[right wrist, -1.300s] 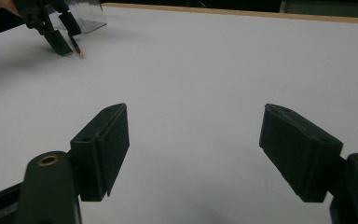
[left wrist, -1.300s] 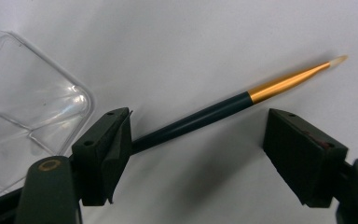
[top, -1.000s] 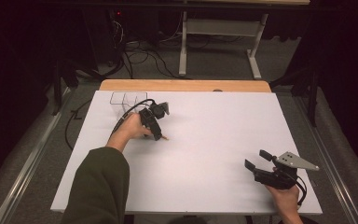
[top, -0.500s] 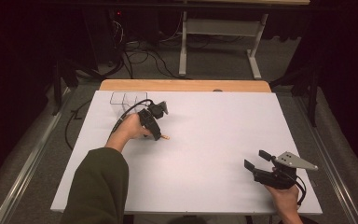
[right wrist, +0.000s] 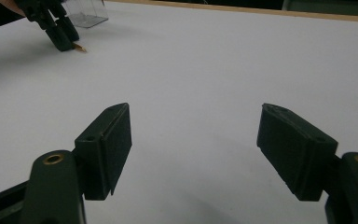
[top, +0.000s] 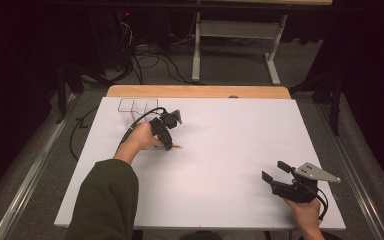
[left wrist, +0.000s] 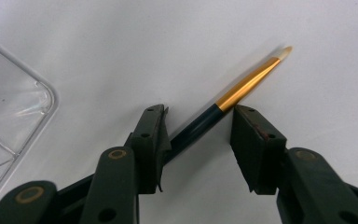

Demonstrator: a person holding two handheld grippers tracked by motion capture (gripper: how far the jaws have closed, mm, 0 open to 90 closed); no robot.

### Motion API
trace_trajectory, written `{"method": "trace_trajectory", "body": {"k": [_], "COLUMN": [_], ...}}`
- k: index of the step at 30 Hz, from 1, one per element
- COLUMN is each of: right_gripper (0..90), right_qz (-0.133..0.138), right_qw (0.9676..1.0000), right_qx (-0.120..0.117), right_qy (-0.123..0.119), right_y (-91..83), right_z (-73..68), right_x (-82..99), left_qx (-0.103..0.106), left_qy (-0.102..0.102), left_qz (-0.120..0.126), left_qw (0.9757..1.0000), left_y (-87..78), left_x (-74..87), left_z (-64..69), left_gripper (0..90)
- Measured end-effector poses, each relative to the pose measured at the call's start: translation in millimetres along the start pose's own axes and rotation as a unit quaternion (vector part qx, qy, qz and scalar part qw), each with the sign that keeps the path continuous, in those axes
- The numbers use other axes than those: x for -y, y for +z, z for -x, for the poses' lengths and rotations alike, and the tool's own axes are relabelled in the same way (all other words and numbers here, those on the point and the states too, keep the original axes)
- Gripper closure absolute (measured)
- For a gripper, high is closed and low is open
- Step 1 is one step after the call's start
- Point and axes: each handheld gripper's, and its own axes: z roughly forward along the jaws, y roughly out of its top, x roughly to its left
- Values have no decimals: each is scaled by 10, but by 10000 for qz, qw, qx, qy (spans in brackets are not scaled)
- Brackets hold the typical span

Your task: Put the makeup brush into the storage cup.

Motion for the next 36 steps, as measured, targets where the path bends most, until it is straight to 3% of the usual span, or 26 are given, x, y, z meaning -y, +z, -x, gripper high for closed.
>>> {"method": "trace_trajectory", "body": {"k": [15,21,36], "right_gripper": [280,282,284], "right_qz": [1,-20,-27], "right_qw": [10000,10000,10000], "right_qx": [-59,-68,-44], "right_qy": [-8,-42,-44], "right_y": [5,14,11], "right_z": [1,-12,-16], "right_x": [-1,-4,0], "left_qx": [29,-30,52], "left_qy": [103,255,202], "left_qz": [-52,-115,-120], "left_qw": [9999,9996,9997], "left_y": [-6,-8,-5], "left_x": [-15,-31,-36], "left_z": [55,110,100], "left_gripper": [680,767,799]}}
